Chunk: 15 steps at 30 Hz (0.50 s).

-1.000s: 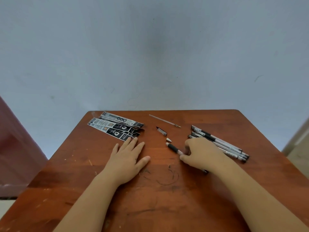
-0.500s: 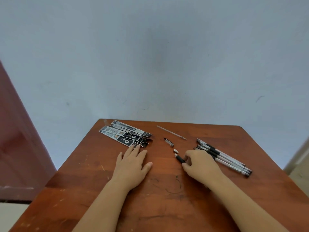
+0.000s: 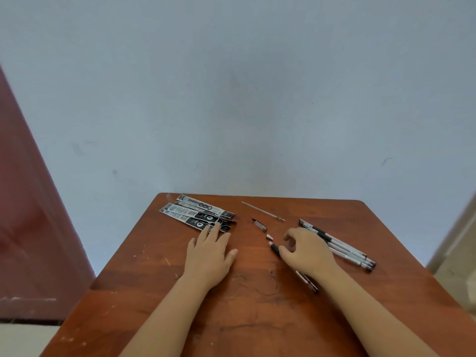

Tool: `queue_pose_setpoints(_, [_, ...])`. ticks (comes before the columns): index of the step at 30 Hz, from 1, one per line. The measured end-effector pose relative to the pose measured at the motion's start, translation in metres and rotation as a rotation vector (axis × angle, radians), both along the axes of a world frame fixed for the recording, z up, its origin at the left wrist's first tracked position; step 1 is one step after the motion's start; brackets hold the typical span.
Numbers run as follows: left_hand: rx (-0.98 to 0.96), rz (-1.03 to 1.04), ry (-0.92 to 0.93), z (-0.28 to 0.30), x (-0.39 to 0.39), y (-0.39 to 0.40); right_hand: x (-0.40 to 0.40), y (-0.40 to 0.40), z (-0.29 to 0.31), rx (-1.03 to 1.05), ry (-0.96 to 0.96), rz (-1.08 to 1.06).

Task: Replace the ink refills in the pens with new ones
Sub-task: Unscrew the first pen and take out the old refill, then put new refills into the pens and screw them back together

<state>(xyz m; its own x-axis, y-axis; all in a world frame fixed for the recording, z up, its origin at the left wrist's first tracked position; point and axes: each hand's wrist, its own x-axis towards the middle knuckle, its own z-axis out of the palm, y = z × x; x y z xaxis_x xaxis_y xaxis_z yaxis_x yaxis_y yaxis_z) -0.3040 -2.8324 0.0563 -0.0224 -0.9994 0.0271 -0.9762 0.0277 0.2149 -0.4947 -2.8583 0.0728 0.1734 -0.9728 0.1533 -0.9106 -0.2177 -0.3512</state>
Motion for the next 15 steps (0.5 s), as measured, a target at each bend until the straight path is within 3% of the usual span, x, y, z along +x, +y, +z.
queue_pose_setpoints(10, [0.066, 0.182, -0.06, 0.004, 0.063, 0.013, 0.075, -0.023, 0.005, -0.137, 0.138, 0.261])
queue_pose_setpoints(15, [0.114, 0.199, -0.036, -0.008, 0.082, 0.012, 0.127, -0.052, 0.001, -0.086, 0.222, 0.187])
